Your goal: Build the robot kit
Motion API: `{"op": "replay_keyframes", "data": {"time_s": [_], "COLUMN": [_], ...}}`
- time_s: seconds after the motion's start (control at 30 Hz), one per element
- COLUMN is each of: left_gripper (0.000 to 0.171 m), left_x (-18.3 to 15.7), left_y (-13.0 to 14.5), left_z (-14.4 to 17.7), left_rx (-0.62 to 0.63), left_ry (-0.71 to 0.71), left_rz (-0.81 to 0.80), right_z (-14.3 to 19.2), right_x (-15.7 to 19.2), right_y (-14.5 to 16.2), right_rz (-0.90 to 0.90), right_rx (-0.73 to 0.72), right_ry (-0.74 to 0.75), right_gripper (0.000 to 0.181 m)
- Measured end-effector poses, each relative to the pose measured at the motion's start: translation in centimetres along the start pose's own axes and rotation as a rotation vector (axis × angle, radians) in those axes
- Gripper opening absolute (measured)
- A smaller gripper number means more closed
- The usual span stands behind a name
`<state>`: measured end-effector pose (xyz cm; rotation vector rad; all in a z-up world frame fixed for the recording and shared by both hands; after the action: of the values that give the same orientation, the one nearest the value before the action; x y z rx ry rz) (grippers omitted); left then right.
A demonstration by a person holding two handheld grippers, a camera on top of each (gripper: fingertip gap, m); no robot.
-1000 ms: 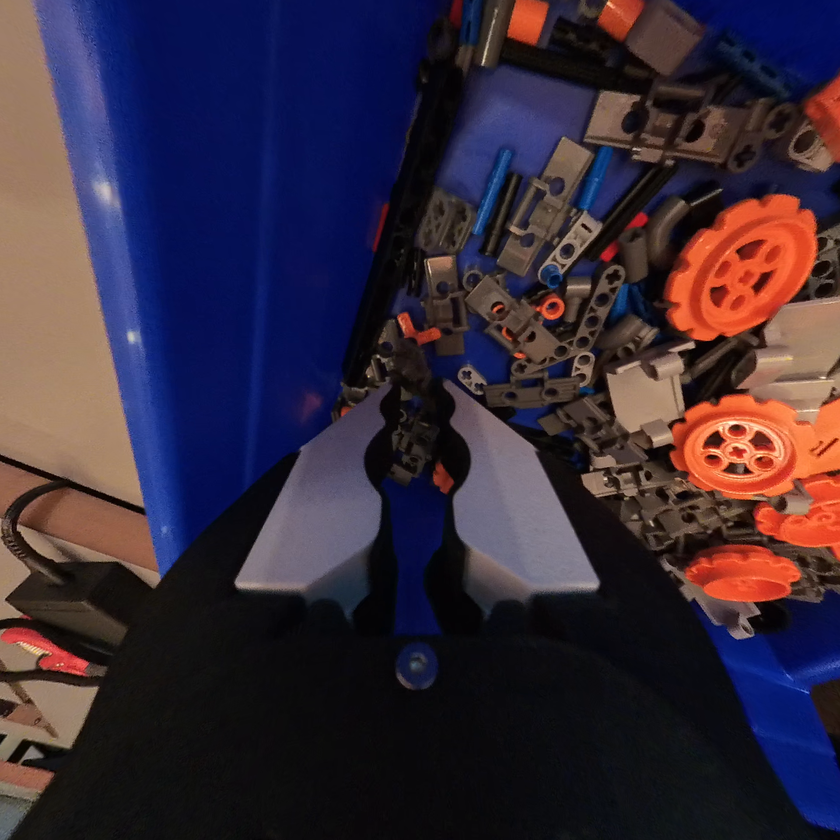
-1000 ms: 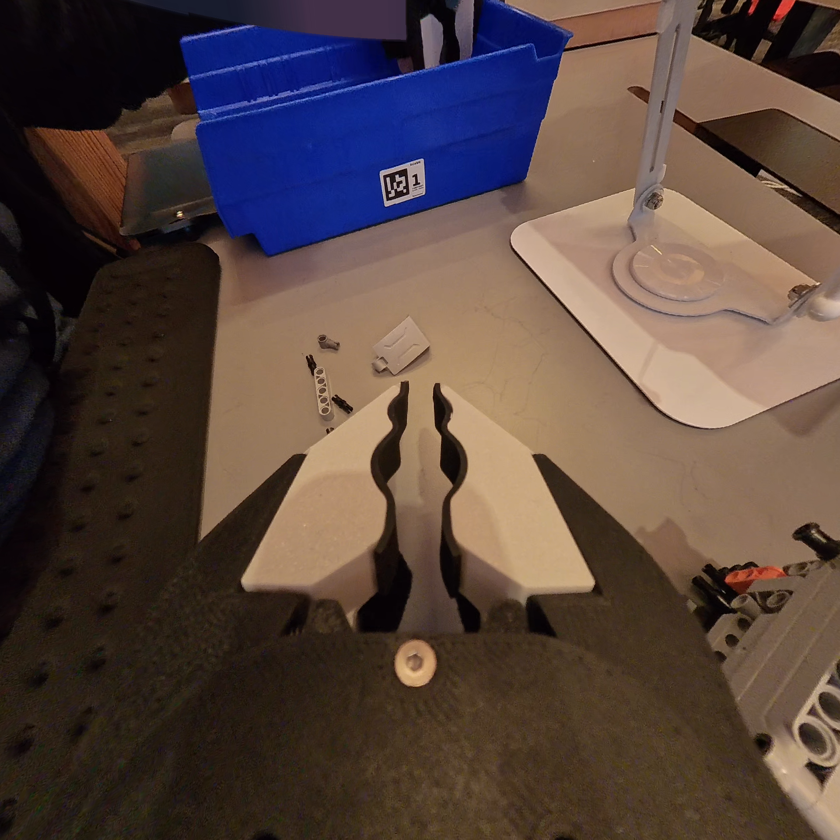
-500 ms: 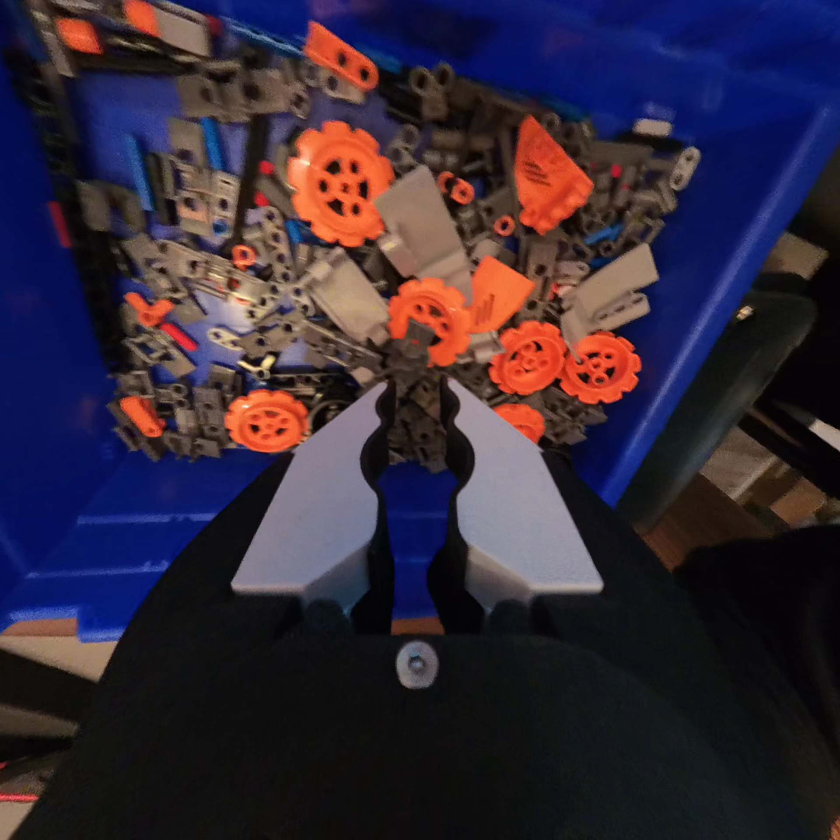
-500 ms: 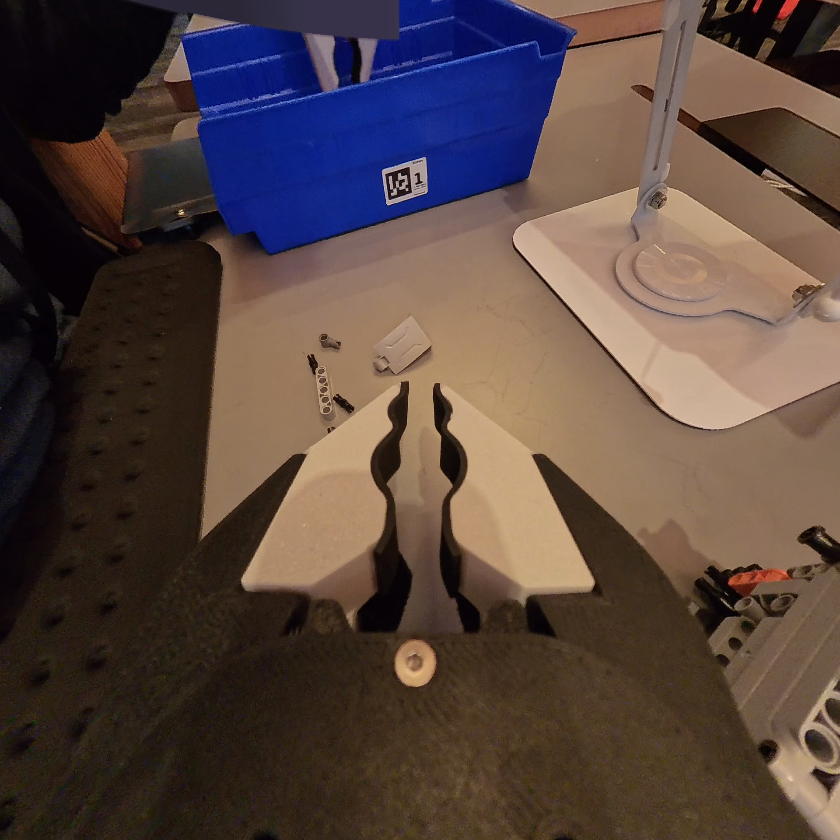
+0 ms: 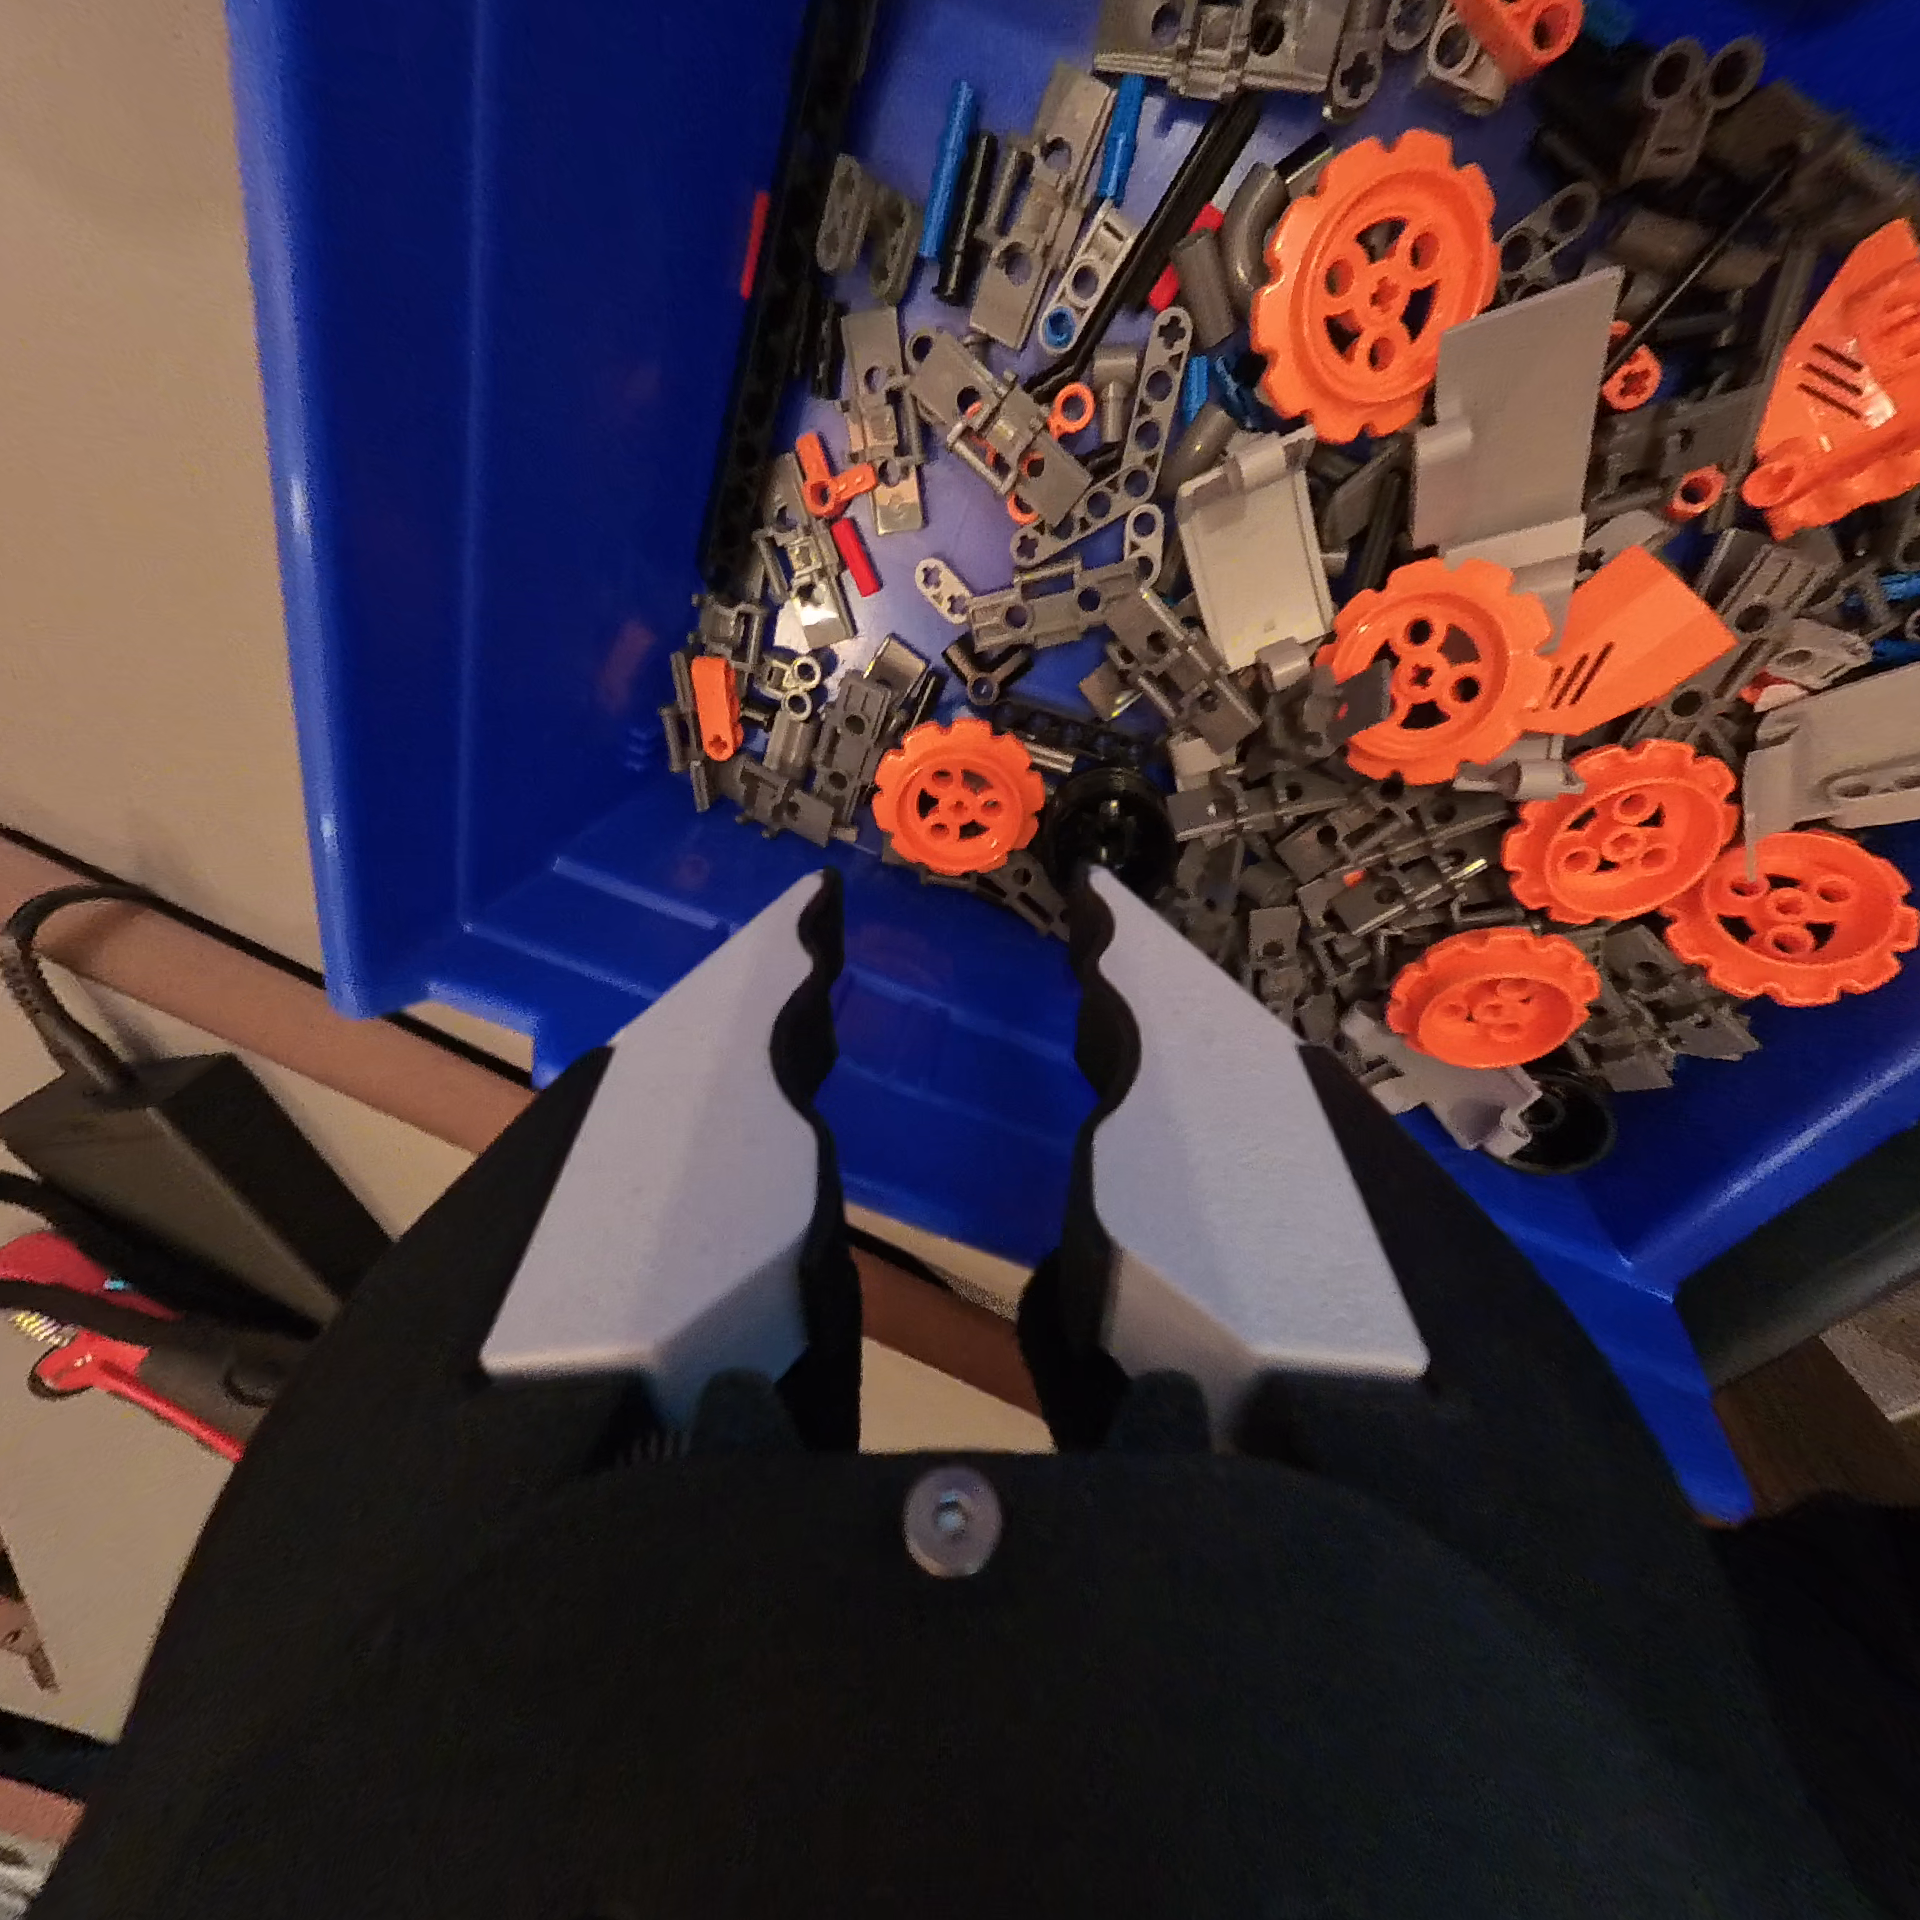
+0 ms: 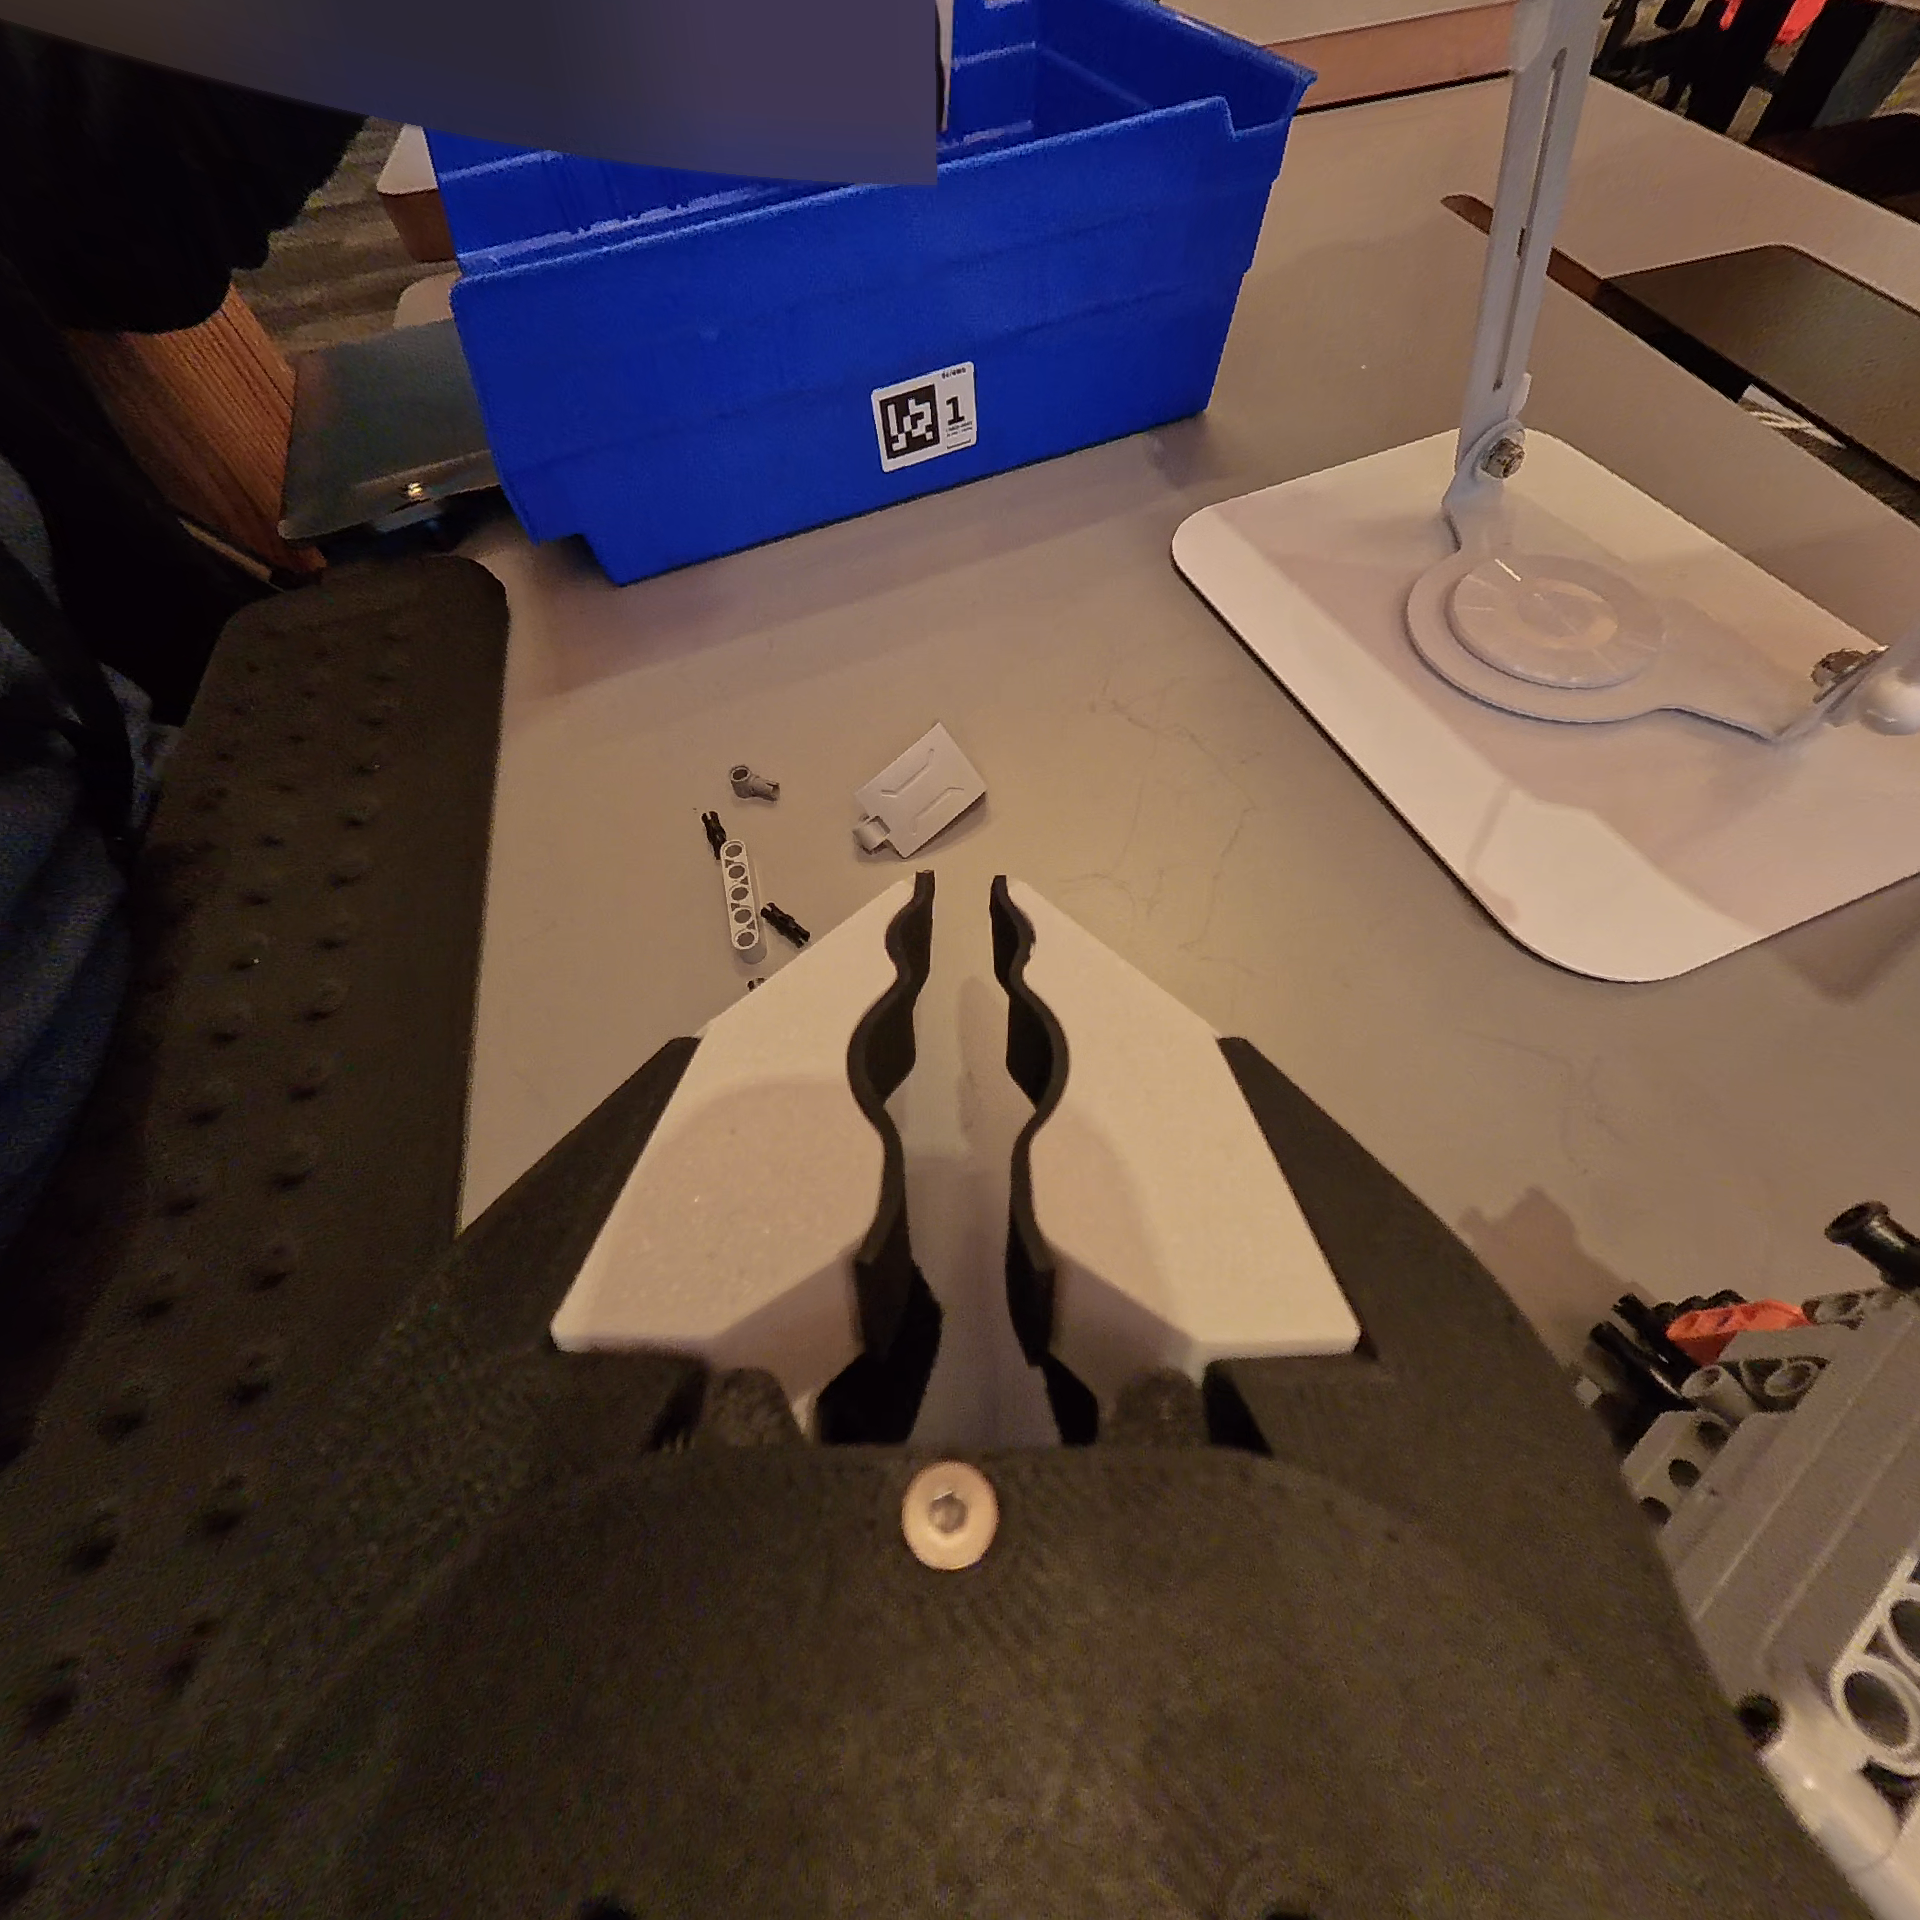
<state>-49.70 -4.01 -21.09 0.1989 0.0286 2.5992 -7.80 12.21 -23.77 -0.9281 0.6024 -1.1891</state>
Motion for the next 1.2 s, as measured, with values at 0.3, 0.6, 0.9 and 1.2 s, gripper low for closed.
{"op": "replay_keyframes", "data": {"time_s": [0.3, 0.6, 0.9, 1.2], "left_gripper": [0.040, 0.026, 0.005, 0.004], "left_x": [-0.7, -1.5, -1.4, -2.5], "left_y": [-3.0, -7.1, -8.4, -6.5], "left_z": [-1.7, -2.6, -4.9, -2.6], "left_rx": [0.007, -0.111, -0.064, -0.106], "left_ry": [0.012, 0.075, 0.068, 0.141], "left_rz": [-0.089, -0.167, -0.215, -0.204], "right_z": [-0.1, 0.0, 0.0, 0.0], "right_x": [-0.1, -0.1, -0.1, -0.1], "right_y": [0.1, 0.1, 0.1, 0.1], "right_rz": [-0.005, -0.005, -0.005, -0.007], "right_rx": [0.005, 0.003, 0.002, 0.003], "right_ry": [0.002, 0.001, 0.001, 0.000], "right_gripper": [0.008, 0.008, 0.008, 0.008]}}
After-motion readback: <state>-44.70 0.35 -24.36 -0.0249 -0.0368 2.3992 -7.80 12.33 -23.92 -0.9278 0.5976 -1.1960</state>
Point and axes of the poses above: each gripper's, where its closed fingertips meet, z back along the fingers, y out of its underside, x = y × z across the jaws, the point moved 6 cm from there along z, back along the fingers, and after that the axes turned 5 degrees about x, right-handed, at the moved point
